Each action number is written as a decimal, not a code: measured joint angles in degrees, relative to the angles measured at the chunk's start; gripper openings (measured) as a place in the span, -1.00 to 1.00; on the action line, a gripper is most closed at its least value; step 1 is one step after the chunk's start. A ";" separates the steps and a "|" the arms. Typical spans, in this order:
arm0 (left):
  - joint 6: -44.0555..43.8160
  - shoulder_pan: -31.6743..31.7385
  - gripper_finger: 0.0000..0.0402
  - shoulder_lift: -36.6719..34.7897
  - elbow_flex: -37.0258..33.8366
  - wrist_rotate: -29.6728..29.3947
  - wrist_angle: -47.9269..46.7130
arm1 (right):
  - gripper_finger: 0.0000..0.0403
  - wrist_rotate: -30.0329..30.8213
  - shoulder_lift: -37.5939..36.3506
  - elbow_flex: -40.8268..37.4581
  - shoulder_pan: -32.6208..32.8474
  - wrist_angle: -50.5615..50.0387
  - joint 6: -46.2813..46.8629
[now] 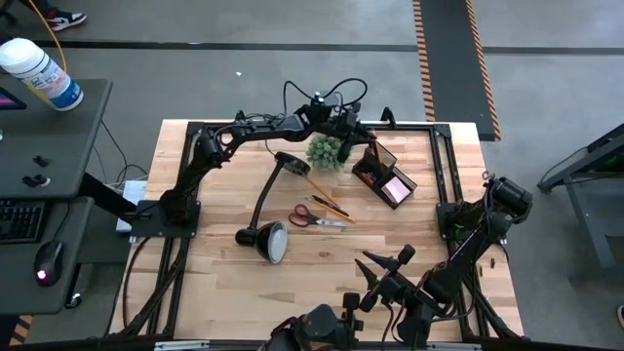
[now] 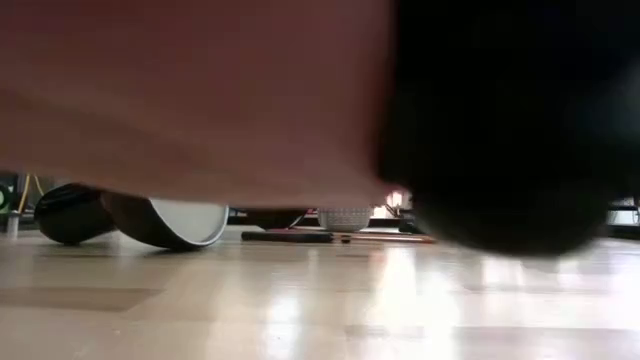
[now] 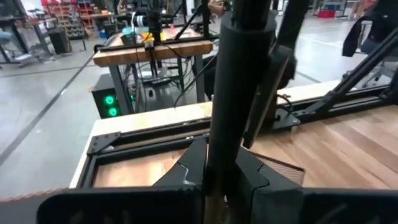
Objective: Pick and place office supplies into organizer
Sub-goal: Put the bottom pen into the top left section of the desk organizer
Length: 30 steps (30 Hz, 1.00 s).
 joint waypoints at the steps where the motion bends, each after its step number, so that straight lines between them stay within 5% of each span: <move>1: -0.06 0.10 -0.92 0.82 1.29 -0.05 -1.21 | -0.44 0.17 0.00 -0.07 0.01 -0.32 -0.06; 30: -1.00 0.46 -0.92 9.48 11.23 -2.20 -2.38 | -0.44 0.11 0.00 -0.04 0.00 0.10 0.25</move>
